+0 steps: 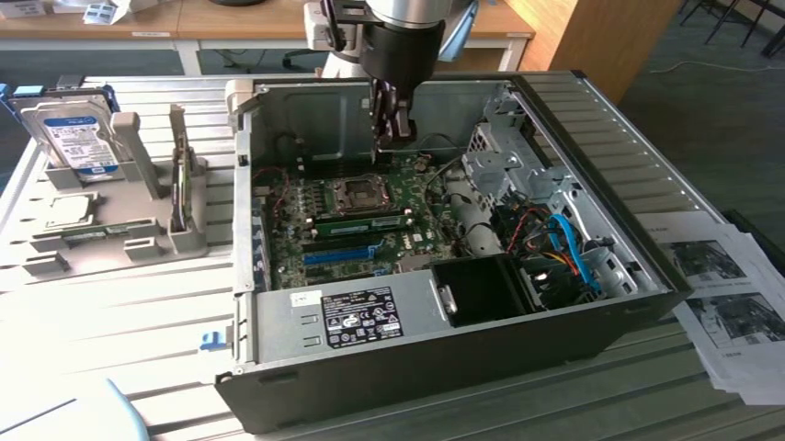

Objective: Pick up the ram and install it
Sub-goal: 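Press down the ram until it locks into place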

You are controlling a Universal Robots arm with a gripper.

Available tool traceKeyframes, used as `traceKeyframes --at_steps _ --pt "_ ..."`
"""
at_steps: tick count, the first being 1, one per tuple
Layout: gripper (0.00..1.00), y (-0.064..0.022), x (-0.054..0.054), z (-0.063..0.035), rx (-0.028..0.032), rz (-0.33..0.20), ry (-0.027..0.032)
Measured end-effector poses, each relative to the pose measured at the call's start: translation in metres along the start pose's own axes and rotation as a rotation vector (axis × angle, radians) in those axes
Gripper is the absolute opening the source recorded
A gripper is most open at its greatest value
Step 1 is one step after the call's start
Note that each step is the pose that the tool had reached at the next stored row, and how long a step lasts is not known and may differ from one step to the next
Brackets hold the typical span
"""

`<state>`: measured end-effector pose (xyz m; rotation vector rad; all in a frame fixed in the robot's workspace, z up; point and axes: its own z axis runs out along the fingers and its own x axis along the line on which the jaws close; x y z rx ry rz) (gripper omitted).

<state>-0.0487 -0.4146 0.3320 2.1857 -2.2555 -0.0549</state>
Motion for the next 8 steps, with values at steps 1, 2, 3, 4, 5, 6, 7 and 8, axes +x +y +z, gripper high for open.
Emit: traceKeyframes --at_steps 1,2,3,4,5,6,7,8 --pt "0.09 0.0000 0.0000 0.0000 0.0001 0.002 0.0000" --pt "0.09 0.0000 0.0000 0.0000 0.0002 0.006 -0.0002" --pt "0.09 0.0000 0.0000 0.0001 0.0004 0.013 -0.0004" --pt "0.09 0.0000 0.0000 0.0001 0.0007 0.025 -0.0007" --pt "0.09 -0.0001 0.0000 0.0001 0.0011 0.041 -0.0011" --pt "0.09 -0.0001 0.0000 0.0002 0.0015 0.059 -0.0015" --pt "0.09 -0.0001 0.0000 0.0002 0.0019 0.077 -0.0020" --pt "0.09 -0.0001 0.0000 0.0003 0.0023 0.095 -0.0025"
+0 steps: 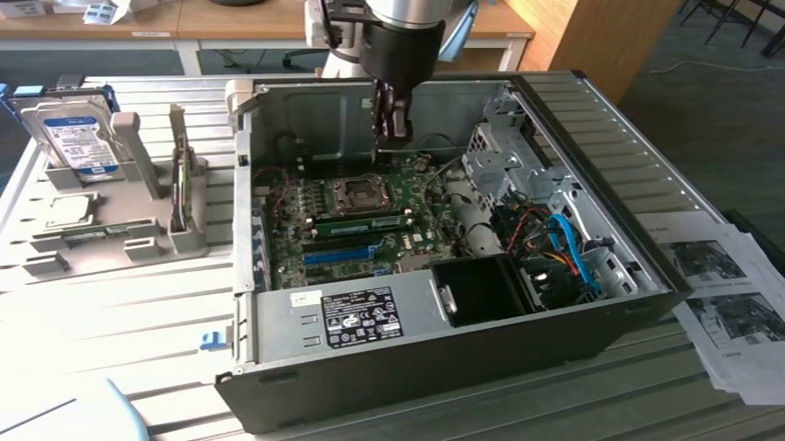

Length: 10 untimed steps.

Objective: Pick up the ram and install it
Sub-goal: 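Press down the ram until it locks into place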

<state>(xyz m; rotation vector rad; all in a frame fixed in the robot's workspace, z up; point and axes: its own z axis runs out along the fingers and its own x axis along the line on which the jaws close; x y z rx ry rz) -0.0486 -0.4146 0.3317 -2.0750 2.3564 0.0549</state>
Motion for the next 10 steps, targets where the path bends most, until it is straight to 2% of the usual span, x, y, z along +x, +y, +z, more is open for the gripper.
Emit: traceKeyframes --at_steps 10 --pt "0.09 0.0000 0.0000 0.0004 0.0044 0.182 -0.0046"
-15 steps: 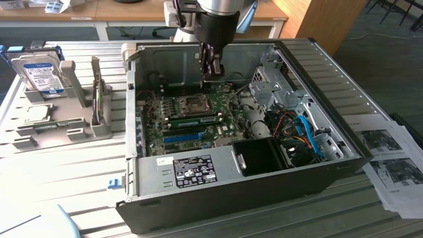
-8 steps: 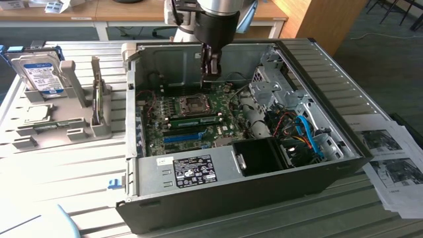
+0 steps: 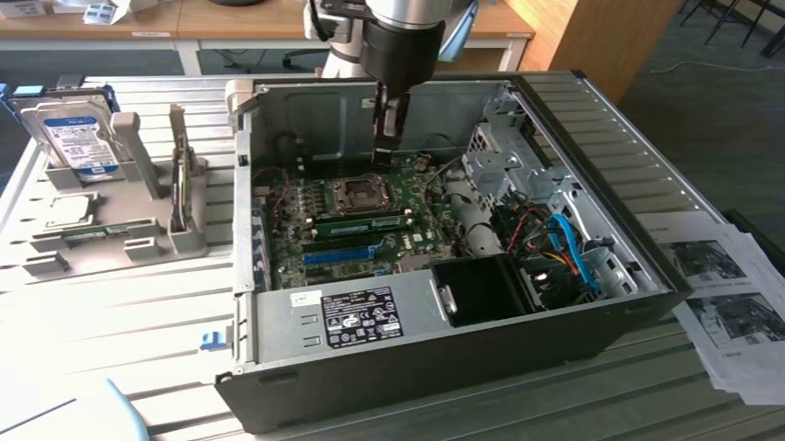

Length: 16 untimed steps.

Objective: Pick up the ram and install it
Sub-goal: 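Press down the ram until it locks into place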

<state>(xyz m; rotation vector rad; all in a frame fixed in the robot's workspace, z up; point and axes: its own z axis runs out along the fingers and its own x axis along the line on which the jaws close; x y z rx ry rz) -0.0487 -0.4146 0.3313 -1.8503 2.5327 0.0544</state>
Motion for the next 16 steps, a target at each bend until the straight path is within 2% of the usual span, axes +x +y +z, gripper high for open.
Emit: traceKeyframes --at_steps 16 --pt "0.09 0.0000 0.0000 0.0005 0.0071 0.291 -0.0073"
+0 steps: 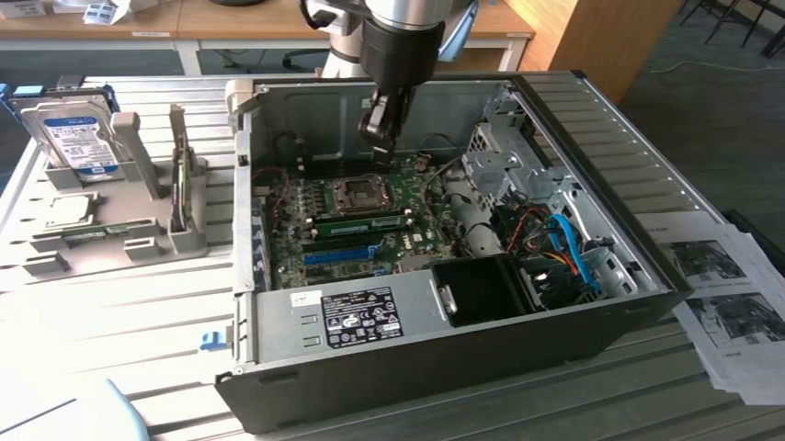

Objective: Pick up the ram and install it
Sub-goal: 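Press down the ram until it locks into place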

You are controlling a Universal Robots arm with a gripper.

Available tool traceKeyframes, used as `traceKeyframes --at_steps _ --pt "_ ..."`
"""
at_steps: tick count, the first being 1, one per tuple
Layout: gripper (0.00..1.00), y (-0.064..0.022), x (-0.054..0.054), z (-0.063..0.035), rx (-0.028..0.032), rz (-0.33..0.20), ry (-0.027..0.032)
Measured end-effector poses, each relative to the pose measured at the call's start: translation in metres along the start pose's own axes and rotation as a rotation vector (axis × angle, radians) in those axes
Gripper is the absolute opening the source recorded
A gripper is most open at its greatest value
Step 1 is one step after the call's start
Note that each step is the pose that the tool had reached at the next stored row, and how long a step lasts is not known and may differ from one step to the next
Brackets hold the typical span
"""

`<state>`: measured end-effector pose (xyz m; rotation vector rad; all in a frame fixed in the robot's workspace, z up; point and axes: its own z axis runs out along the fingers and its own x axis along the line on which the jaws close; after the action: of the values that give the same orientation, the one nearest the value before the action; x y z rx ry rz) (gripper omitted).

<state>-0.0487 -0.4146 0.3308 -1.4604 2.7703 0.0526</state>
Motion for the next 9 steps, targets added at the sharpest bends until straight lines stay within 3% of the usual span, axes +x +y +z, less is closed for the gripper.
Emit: traceKeyframes --at_steps 9 --pt "0.09 0.0000 0.0000 0.0003 0.0039 0.163 -0.0041"
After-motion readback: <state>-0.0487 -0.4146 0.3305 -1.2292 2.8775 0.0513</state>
